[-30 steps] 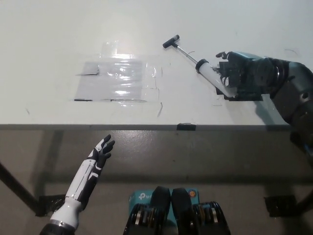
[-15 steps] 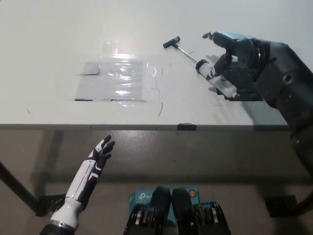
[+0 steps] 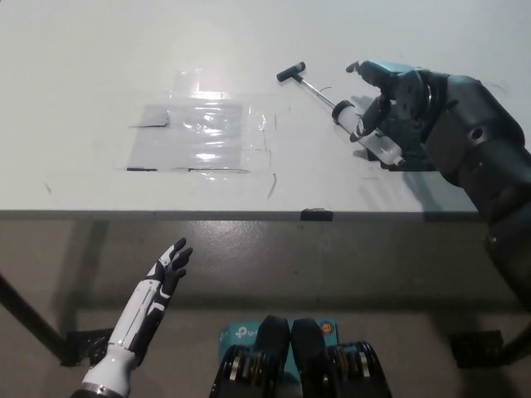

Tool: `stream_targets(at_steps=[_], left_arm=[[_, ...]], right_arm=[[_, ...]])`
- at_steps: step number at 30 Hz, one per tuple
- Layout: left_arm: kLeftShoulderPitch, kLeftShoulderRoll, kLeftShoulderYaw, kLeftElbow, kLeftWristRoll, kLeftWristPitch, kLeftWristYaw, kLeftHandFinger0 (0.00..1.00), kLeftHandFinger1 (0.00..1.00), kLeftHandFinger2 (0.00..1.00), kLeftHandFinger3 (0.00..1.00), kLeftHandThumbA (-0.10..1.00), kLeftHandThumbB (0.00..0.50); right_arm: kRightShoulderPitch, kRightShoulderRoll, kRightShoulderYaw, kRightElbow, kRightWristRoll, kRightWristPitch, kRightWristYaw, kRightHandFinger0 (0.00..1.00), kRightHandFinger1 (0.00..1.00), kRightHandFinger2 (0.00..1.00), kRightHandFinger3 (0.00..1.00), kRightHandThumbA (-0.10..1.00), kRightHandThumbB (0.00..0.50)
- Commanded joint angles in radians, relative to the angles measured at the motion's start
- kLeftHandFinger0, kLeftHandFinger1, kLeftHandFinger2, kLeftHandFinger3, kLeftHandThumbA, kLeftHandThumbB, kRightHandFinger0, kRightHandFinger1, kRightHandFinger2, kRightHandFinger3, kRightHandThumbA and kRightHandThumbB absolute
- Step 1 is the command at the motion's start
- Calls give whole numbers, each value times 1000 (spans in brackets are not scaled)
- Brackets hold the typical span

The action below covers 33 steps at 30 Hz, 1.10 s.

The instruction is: The robot uses right hand to pick up a small white air pumper and uses its left hand to compress it, and then puts it on the desk

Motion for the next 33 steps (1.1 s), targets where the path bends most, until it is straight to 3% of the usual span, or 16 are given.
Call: stream_targets(at_steps=[1,4,19,23,26,31,33], left_arm=[[3,16,0,-43,11,-41,-15,1000,1000,1000,1000,1000,190],[5,17,1,-46,13,-41,-12,1000,1000,1000,1000,1000,191],[13,18,-8,-54,17,-51,-17,1000,1000,1000,1000,1000,166],[9,19,-13,-48,29,-66,-14,1000,1000,1000,1000,1000,166],[10,20,-11,-53,33,-69,-11,1000,1000,1000,1000,1000,177],[19,16,-8,-64,38,-66,-7,1000,1000,1000,1000,1000,197],[22,15,-8,-65,36,-69,-8,1000,1000,1000,1000,1000,194]], right_arm=[[-76,1,-20,12,25,32,-8,1000,1000,1000,1000,1000,418],[-75,1,-15,28,24,28,-5,1000,1000,1000,1000,1000,439],[-37,44,-64,47,74,52,50,1000,1000,1000,1000,1000,399],[-39,52,-62,50,77,47,59,1000,1000,1000,1000,1000,420],[-40,55,-61,52,81,33,72,1000,1000,1000,1000,1000,378],[-29,50,-48,55,72,32,72,1000,1000,1000,1000,1000,368],[-26,45,-39,57,65,26,79,1000,1000,1000,1000,1000,334]])
